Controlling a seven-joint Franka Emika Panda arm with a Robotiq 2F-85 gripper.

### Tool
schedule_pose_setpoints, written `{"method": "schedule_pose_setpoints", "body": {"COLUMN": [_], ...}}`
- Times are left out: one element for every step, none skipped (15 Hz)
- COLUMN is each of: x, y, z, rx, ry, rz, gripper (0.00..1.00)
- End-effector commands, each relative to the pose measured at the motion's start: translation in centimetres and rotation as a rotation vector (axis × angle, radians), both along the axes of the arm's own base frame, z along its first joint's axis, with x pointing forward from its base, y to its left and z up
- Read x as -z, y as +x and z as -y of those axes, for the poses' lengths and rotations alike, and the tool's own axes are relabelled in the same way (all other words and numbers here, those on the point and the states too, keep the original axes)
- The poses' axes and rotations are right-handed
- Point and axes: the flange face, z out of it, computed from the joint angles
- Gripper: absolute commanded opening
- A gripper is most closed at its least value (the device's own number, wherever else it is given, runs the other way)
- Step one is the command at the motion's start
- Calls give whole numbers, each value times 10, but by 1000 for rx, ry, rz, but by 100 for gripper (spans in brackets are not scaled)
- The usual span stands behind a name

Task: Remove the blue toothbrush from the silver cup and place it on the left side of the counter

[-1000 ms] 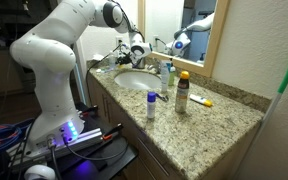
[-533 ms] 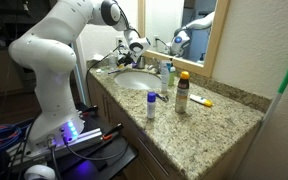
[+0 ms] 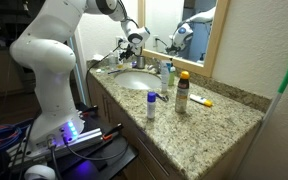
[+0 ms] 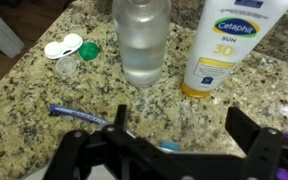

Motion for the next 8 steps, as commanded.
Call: {"method": "schedule_pose_setpoints", "body": {"x": [-24, -30, -36, -41, -46, -52, -59, -67], "y": [-31, -38, -45, -55, -65, -74, -84, -92], "z": [31, 43, 53, 65, 77, 91, 107, 125], "rx": [-44, -46, -55, -66, -84, -106, -126, -127], "ry": [12, 5, 14, 26, 44, 62, 75, 95], "rz": [40, 39, 34, 25, 7, -8, -22, -16], "gripper": [100, 100, 100, 100, 100, 100, 100, 100]}}
